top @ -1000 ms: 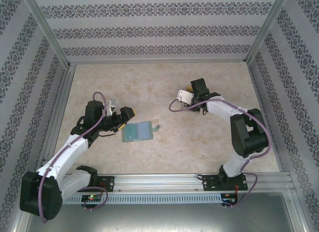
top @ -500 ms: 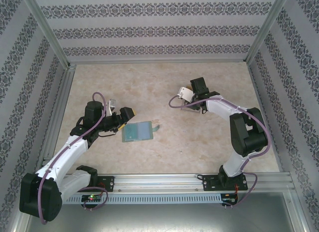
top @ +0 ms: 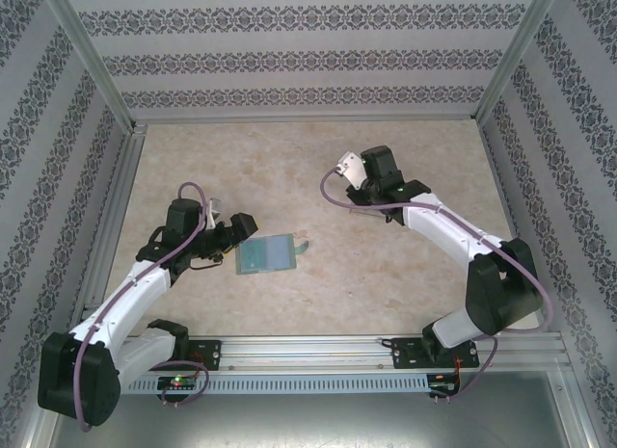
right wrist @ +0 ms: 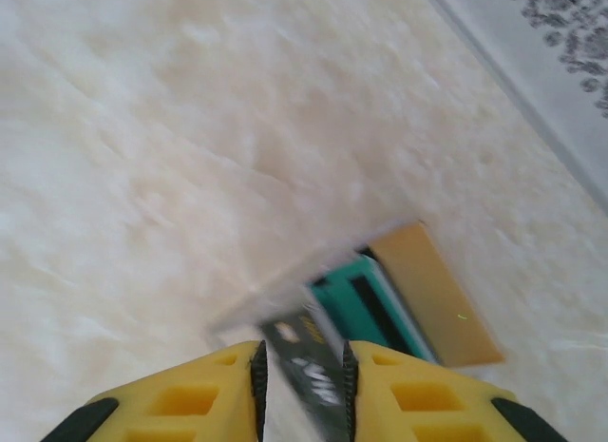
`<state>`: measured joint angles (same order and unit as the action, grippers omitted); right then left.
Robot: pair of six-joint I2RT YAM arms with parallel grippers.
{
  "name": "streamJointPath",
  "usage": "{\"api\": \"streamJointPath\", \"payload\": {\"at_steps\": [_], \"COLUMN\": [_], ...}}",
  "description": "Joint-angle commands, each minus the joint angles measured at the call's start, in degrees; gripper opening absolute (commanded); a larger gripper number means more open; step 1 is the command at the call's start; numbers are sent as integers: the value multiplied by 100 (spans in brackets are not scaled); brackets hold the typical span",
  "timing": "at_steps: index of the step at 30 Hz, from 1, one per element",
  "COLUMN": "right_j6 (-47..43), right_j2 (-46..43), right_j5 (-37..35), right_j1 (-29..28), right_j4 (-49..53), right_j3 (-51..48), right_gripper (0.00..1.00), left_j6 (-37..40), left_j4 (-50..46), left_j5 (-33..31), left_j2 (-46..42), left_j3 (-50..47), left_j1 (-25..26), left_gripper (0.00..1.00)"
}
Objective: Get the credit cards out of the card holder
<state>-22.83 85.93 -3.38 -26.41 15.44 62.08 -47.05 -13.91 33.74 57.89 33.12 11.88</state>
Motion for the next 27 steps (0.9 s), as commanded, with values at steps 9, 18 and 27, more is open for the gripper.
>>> {"api": "streamJointPath", "payload": {"at_steps": [9,18,27], "right_j6": [3101,4747,5106], "right_j2": [314,1665,2220], "right_j5": [507,818,933], "right_j1": [-1667,-2231,-2327], "right_j4": [-47,336,337], "right_j3": [-155,563,811], "right_gripper": [26,20,17], "left_j6": [305,349,403], "left_j4": [-808,-553,-422], "left_j5": [-590,-390,-342], "left_j2": [699,1282,1526], "left_j3": [116,120,121], "left_j1": [-45,-45,-37], "left_gripper": [65,45,46]}}
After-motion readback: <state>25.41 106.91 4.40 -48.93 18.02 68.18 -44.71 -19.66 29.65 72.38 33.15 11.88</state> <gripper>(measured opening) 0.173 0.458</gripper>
